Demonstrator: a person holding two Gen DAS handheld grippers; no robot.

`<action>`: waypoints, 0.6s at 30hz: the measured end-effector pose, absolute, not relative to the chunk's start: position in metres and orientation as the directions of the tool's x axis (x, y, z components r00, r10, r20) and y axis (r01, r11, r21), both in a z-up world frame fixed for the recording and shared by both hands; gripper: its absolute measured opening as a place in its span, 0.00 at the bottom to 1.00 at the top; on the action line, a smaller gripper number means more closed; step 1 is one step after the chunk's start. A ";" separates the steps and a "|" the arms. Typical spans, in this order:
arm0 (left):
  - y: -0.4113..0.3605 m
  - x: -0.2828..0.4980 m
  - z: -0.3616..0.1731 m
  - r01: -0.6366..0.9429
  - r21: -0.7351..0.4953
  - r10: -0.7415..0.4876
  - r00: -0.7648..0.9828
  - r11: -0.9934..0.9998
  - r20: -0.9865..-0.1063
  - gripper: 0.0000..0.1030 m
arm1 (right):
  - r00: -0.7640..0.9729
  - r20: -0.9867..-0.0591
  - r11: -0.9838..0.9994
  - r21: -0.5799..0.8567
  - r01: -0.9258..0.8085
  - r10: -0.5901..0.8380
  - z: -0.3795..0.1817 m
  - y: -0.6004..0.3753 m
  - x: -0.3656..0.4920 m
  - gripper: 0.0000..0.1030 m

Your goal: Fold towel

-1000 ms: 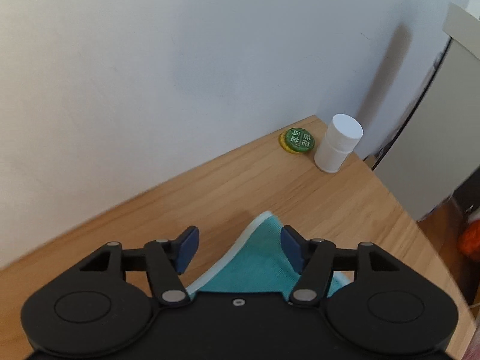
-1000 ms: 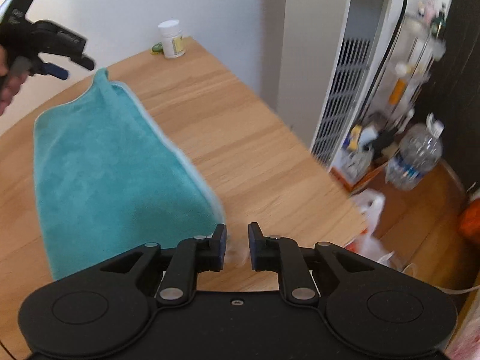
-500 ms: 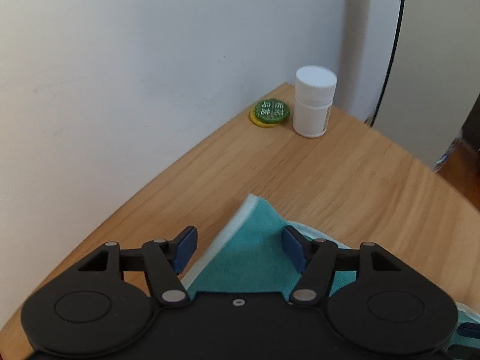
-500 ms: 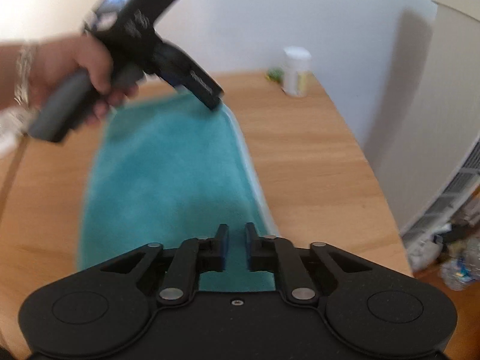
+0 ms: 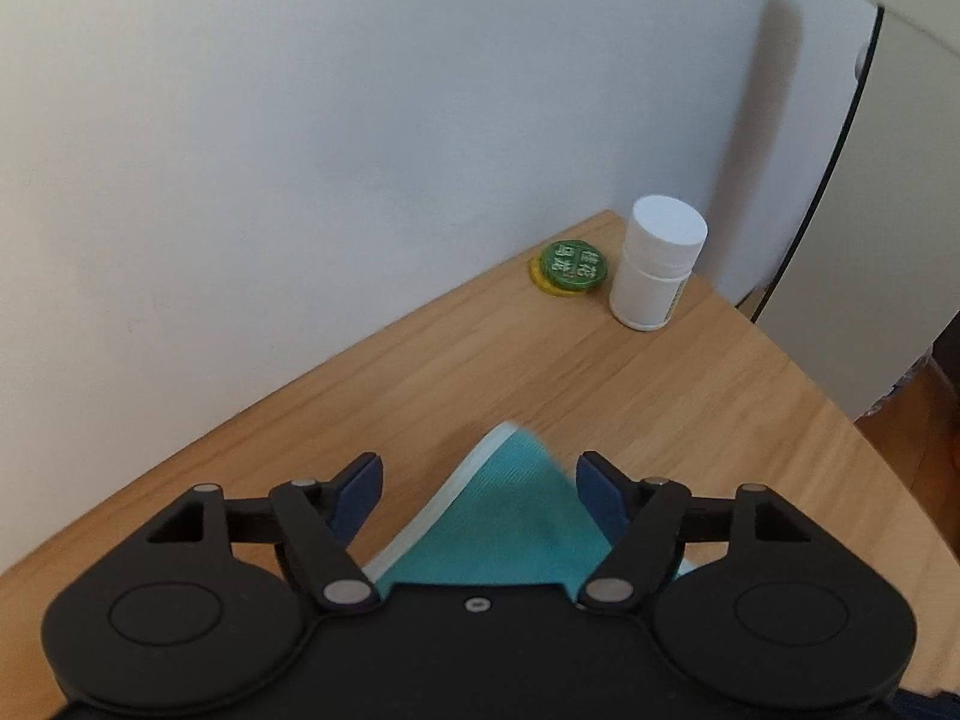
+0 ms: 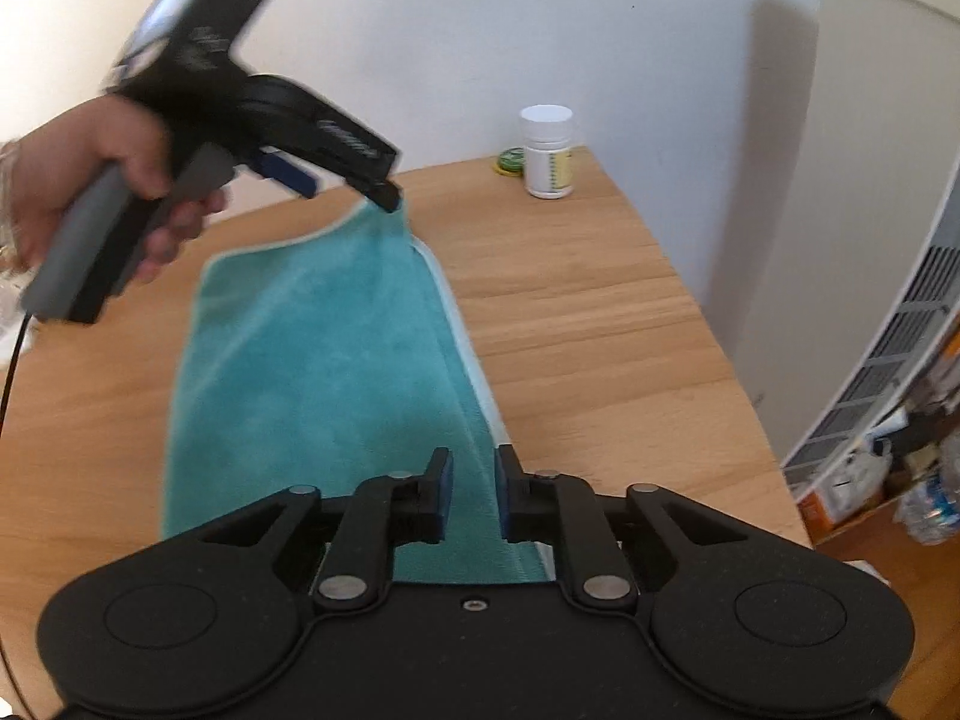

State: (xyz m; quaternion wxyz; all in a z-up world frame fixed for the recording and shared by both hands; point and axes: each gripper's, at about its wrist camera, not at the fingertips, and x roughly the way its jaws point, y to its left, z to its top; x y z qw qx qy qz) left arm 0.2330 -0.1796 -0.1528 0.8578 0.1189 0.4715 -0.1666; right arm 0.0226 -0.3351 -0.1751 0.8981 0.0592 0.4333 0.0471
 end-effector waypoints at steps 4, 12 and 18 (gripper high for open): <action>-0.165 0.202 -0.159 0.397 0.100 -0.110 0.471 0.912 -0.875 0.83 | 0.593 -0.790 0.988 0.119 -0.099 0.155 -0.184 -0.332 0.026 0.19; -0.145 0.170 -0.196 0.346 0.155 -0.040 0.494 0.925 -0.869 0.96 | 0.559 -0.810 0.981 0.098 -0.170 0.178 -0.198 -0.331 0.029 0.19; -0.124 0.174 -0.193 0.242 0.059 -0.052 0.429 0.968 -0.902 0.99 | 0.581 -0.801 0.989 0.090 -0.118 0.142 -0.182 -0.333 0.028 0.21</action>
